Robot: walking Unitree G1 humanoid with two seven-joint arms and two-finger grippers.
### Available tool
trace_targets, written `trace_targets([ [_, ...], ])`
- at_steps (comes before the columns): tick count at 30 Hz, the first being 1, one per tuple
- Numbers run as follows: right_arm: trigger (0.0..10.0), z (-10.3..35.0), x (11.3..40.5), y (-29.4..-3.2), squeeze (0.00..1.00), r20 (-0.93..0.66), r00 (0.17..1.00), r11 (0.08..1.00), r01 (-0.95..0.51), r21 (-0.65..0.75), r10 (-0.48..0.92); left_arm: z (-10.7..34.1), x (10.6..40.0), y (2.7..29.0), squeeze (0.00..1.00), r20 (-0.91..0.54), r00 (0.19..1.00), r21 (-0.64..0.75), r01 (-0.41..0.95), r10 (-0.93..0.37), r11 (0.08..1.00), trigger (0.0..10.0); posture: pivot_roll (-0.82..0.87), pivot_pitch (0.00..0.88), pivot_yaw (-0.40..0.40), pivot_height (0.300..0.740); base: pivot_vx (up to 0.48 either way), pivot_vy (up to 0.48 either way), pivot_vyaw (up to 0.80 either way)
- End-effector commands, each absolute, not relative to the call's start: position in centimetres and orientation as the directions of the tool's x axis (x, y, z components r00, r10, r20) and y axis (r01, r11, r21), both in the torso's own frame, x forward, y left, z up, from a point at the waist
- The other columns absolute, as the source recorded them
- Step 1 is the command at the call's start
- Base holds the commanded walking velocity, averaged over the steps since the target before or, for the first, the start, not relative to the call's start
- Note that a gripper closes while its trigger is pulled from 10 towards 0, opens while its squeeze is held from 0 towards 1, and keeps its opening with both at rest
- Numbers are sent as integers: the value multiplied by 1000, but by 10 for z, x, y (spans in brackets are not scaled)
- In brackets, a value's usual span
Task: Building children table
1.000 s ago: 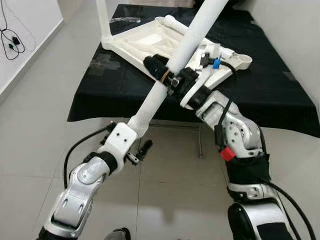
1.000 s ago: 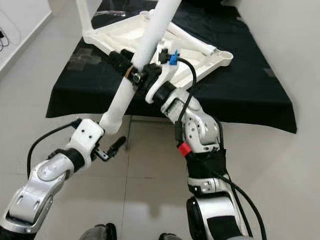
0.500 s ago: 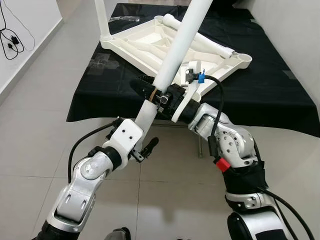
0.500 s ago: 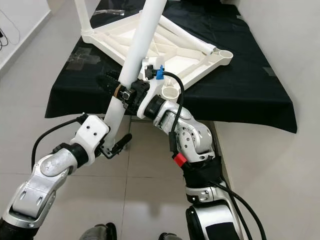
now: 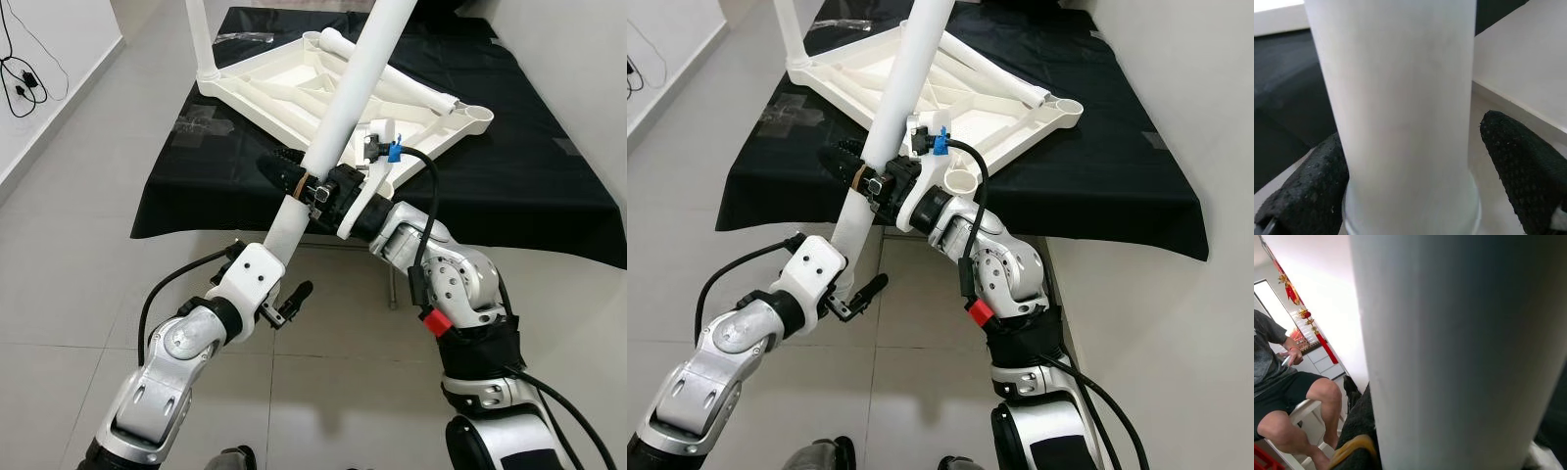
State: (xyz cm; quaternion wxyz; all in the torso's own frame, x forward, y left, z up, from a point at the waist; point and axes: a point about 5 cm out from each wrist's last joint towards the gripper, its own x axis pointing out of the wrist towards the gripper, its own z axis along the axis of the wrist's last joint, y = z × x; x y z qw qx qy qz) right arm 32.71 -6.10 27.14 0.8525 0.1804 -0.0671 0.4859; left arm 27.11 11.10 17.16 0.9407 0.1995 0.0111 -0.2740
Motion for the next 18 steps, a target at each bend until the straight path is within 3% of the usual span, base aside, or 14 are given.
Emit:
trace_targets([
  [1, 10000, 278, 326, -63, 0, 315, 513, 463, -858, 222, 798, 164, 268, 113, 0, -168, 846, 365, 530, -506, 765, 10000, 108, 164, -29, 740, 0, 0, 0],
  [16, 10000, 282, 327, -65, 0, 326, 516, 467, -857, 219, 792, 155, 266, 120, 0, -195, 858, 350, 513, -475, 784, 9961, 100, 149, -27, 740, 0, 0, 0],
  [17, 10000, 283, 326, -64, 0, 327, 508, 460, -861, 216, 797, 153, 266, 122, 0, -202, 858, 353, 513, -472, 782, 3020, 100, 147, -26, 740, 0, 0, 0],
  [18, 10000, 283, 326, -64, 0, 327, 508, 460, -861, 216, 797, 153, 266, 122, 0, -202, 858, 353, 513, -472, 782, 3020, 100, 147, -26, 740, 0, 0, 0],
])
